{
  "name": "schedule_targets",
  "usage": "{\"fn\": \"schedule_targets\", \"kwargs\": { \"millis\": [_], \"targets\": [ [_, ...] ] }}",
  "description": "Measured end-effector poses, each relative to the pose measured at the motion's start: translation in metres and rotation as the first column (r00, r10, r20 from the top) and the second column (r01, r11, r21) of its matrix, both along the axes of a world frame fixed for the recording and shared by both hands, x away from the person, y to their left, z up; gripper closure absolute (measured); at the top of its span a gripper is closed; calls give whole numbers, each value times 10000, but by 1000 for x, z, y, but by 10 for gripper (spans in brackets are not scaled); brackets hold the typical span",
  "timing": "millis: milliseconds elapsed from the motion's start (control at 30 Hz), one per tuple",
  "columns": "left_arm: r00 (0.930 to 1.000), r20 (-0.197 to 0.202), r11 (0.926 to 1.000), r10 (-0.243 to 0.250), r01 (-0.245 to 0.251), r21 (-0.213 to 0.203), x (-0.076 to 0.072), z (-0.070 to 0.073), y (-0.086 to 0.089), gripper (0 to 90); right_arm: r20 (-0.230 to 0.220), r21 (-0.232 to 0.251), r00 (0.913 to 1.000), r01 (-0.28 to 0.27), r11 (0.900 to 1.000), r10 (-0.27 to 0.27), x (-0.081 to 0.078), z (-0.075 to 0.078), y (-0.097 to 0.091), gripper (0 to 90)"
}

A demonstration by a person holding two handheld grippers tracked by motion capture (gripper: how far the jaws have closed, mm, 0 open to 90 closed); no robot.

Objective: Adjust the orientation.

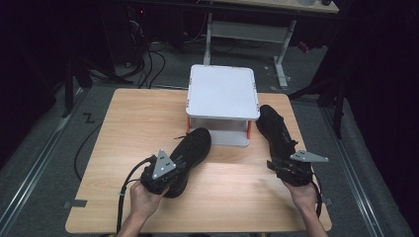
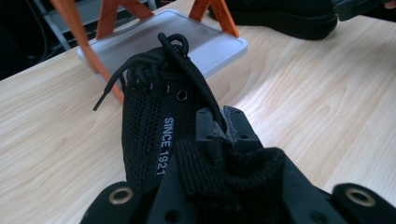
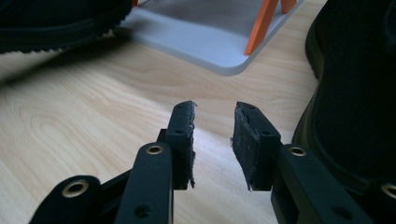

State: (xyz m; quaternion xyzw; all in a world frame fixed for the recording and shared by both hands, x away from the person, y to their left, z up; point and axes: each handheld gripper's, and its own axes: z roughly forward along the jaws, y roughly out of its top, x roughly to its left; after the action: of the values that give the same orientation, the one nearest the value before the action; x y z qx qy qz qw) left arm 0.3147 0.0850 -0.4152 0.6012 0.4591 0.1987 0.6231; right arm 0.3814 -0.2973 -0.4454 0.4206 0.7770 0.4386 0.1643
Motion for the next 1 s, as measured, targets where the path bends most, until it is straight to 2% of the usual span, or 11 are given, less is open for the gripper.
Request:
{"fn": "schedule_targets", "kwargs": {
  "millis": [133, 333, 500, 667, 800, 833, 1000],
  "targets": [
    [10000, -78, 10000, 31, -31, -29, 14, 0, -12, 858, 51, 152, 10000, 32, 9999, -33, 6, 6, 1, 662],
    [9996, 160, 9997, 250, -250, -14, 32, 1, -26, 858, 370, 249, 9991, -223, 9994, 214, 17, 32, 4, 686],
    [9981, 406, 9984, 454, -468, 330, 45, -1, -36, 857, 806, 390, 9962, -377, 9985, 345, 31, 50, 8, 728],
    [9957, 494, 9965, 786, -799, 241, 60, -3, -41, 857, 1149, 484, 9926, -457, 9978, 399, 42, 63, 17, 723],
    [9941, 505, 9947, 964, -981, 322, 71, -6, -44, 857, 1508, 433, 9880, -402, 9983, 332, 52, 77, 26, 720],
    [9934, 539, 9941, 1011, -1029, 331, 72, -7, -46, 857, 1646, 476, 9858, -427, 9980, 343, 58, 86, 31, 725],
    [9913, 609, 9922, 1167, -1191, 369, 82, -10, -53, 857, 1676, 269, 9846, -544, 9982, 492, 70, 99, 44, 737]
  ]
}}
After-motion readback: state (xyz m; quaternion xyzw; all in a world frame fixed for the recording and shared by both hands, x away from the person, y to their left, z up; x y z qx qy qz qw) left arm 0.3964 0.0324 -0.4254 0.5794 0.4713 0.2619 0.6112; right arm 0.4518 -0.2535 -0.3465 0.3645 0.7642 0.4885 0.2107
